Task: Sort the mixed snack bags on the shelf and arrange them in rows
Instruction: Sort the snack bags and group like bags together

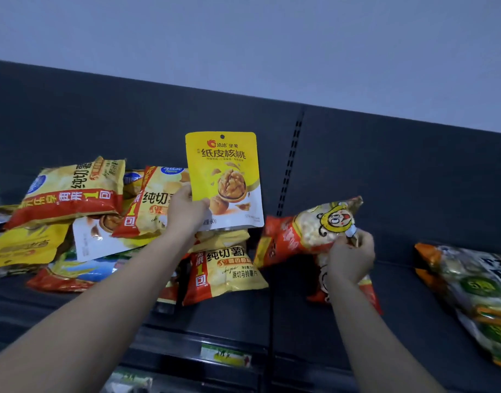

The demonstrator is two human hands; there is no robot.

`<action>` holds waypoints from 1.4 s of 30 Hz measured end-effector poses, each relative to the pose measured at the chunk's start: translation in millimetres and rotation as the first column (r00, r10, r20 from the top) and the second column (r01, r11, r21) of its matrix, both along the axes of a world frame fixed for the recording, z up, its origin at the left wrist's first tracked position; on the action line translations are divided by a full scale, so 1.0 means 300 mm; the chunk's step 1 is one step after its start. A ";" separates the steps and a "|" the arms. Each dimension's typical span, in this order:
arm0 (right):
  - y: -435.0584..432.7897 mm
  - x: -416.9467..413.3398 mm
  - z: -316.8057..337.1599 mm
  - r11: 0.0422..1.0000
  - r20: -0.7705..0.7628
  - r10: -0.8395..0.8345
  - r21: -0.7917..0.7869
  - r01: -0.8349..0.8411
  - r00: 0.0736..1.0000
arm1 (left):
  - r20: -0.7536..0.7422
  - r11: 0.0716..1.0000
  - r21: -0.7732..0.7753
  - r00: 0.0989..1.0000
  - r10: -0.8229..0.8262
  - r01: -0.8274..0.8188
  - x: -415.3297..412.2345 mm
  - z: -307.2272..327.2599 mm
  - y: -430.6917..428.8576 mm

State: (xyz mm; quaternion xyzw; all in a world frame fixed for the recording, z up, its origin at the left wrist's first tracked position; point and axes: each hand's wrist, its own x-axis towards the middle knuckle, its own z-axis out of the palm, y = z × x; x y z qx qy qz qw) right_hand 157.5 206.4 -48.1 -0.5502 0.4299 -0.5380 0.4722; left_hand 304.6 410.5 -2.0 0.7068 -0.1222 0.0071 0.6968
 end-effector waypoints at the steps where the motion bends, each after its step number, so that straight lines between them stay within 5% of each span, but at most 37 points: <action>1: -0.018 -0.003 -0.034 0.999 -0.078 0.033 0.025 -0.031 0.996 | -0.002 1.000 -0.002 1.000 0.002 -0.002 -0.005 -0.004 -0.005; 4: -0.051 -0.010 -0.107 0.994 -0.285 0.083 0.096 -0.058 0.955 | -0.014 1.000 0.003 1.000 0.008 -0.008 -0.013 -0.013 -0.007; 7: -0.058 -0.014 -0.129 0.991 -0.560 -0.073 -0.130 0.000 0.825 | -0.010 1.000 0.013 1.000 0.018 -0.018 -0.019 -0.004 0.000; 10: -0.027 0.000 -0.095 0.925 -0.524 -0.137 -0.370 -0.080 0.841 | 0.006 0.998 0.024 0.999 0.052 -0.052 -0.020 0.005 0.011; 14: 0.063 0.085 -0.020 0.784 -0.397 0.047 -0.554 -0.280 0.917 | 0.020 0.992 0.029 0.992 0.121 -0.121 -0.019 0.022 0.051; 17: 0.167 0.163 0.059 0.663 -0.494 0.282 -0.519 -0.540 0.822 | 0.034 0.984 -0.007 0.983 0.180 -0.179 -0.015 0.049 0.103; 22: 0.339 0.274 0.142 0.440 -0.689 0.484 -0.340 -0.831 0.539 | 0.028 0.955 -0.083 0.958 0.286 -0.283 0.016 0.075 0.226; 27: 0.436 0.378 0.136 0.383 -0.884 0.367 -0.140 -0.913 0.289 | -0.121 0.936 -0.121 0.940 0.318 -0.332 0.111 0.049 0.318; 31: 0.472 0.456 0.076 0.346 -0.920 0.332 -0.088 -0.934 0.210 | -0.221 0.945 -0.083 0.930 0.292 -0.317 0.188 0.008 0.351; 35: 0.513 0.499 0.052 0.392 -0.884 0.314 -0.213 -0.895 0.348 | -0.281 0.984 -0.083 0.951 0.131 -0.160 0.241 -0.018 0.358; 39: 0.511 0.521 0.068 0.493 -0.603 0.572 -0.289 -0.821 0.556 | -0.332 0.986 -0.143 0.942 0.037 -0.089 0.310 0.016 0.353; 42: 0.484 0.516 0.095 0.594 -0.466 0.585 -0.312 -0.742 0.664 | -0.338 0.991 -0.128 0.941 0.000 -0.046 0.346 0.036 0.321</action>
